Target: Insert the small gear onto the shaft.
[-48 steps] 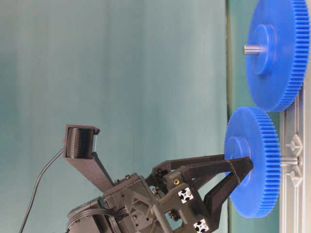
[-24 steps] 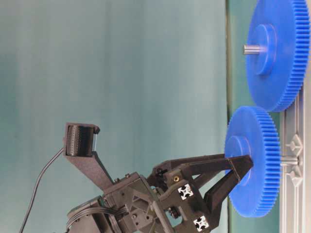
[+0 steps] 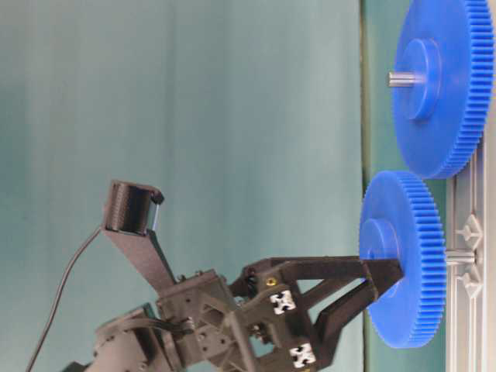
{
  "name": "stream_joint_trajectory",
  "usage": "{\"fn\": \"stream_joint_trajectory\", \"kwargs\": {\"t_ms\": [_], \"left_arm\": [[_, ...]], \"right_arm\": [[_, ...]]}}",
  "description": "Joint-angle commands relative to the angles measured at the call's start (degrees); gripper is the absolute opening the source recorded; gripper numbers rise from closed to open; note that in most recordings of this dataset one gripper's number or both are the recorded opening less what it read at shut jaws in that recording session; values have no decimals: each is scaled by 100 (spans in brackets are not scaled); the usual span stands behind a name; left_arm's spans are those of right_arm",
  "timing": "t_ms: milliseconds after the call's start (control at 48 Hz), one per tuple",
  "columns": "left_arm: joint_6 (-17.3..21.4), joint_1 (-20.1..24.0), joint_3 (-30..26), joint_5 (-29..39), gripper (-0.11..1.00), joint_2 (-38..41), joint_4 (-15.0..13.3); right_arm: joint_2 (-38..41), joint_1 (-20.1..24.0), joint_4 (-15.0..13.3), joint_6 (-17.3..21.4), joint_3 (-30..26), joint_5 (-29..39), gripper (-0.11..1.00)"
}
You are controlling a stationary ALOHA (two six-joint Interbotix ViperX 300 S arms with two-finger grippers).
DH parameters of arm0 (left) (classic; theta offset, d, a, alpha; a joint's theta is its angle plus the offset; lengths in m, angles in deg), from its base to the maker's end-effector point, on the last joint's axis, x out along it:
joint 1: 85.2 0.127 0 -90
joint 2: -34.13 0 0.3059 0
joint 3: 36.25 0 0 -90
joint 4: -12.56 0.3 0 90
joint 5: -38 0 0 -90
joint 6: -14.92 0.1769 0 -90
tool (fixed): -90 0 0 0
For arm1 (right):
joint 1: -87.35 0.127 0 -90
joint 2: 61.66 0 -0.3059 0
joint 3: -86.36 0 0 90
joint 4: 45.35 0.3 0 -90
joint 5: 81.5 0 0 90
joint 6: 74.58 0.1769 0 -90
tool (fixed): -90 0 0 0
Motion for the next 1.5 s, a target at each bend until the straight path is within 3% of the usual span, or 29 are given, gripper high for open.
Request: {"fn": "stream_joint_trajectory", "kwargs": {"t_ms": [0, 583, 1479], "left_arm": [[35, 0, -185, 0, 86, -246, -9], [35, 0, -97, -26, 86, -193, -18], [-44, -26, 984, -79, 86, -2373, -18]], "right_arm": [[35, -9, -9, 53, -70, -44, 8], [35, -9, -9, 53, -79, -44, 8], [-35, -9, -9, 53, -70, -35, 8]]}}
